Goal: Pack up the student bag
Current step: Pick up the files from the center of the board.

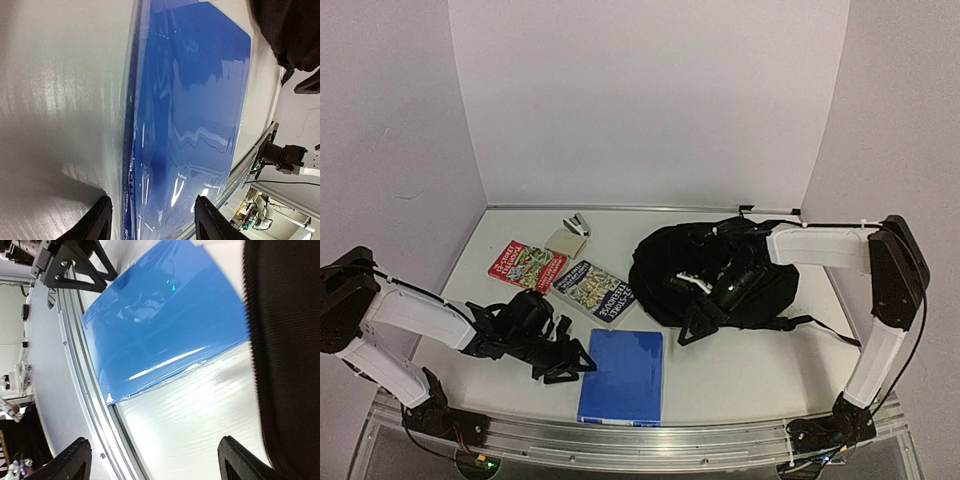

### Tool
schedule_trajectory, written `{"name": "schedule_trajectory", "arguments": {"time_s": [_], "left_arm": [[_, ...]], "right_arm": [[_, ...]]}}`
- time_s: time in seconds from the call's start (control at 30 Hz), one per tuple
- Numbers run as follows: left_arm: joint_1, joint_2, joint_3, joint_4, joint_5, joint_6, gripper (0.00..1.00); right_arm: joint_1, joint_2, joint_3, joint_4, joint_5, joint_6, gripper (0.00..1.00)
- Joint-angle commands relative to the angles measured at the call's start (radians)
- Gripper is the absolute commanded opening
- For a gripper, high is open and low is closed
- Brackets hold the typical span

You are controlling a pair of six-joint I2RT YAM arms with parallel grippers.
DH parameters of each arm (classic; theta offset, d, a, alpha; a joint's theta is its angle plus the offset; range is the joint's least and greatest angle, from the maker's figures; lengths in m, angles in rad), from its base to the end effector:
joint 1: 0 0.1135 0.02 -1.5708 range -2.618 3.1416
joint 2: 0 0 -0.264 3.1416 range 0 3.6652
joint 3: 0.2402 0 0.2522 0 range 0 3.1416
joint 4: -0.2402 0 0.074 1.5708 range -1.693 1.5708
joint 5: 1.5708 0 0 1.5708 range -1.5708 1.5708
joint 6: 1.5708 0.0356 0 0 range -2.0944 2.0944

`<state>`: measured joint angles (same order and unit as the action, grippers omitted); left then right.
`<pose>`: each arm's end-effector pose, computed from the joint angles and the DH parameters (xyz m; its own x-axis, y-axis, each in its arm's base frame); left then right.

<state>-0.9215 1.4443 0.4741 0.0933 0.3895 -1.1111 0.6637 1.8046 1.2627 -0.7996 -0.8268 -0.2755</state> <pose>0.1362 -0.2017 0.1250 -0.9982 -0.0562 -0.0221 -0.0245 0.7111 -0.7027 0.2551 0.2327 0.1998 -0.5889 -0.6944 -0.4136 -0.7369 0.2510 0.6277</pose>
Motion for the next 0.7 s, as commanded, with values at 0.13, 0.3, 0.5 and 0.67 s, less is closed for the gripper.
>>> {"name": "schedule_trajectory", "arguments": {"time_s": [0.13,0.3,0.5,0.67], "left_arm": [[-0.041,0.087,0.000,0.120,0.000,-0.036,0.50],[-0.055,0.117,0.015,0.151,-0.001,-0.033,0.42],[-0.097,0.090,0.074,0.101,-0.039,0.038,0.31],[-0.170,0.049,0.141,0.081,-0.091,0.124,0.23]], "right_arm": [[0.099,0.153,-0.042,0.093,-0.083,0.057,0.82],[0.152,0.242,-0.048,0.209,-0.055,0.139,0.81],[0.170,0.290,-0.026,0.259,-0.062,0.172,0.75],[0.170,0.249,-0.051,0.274,-0.071,0.174,0.72]]}}
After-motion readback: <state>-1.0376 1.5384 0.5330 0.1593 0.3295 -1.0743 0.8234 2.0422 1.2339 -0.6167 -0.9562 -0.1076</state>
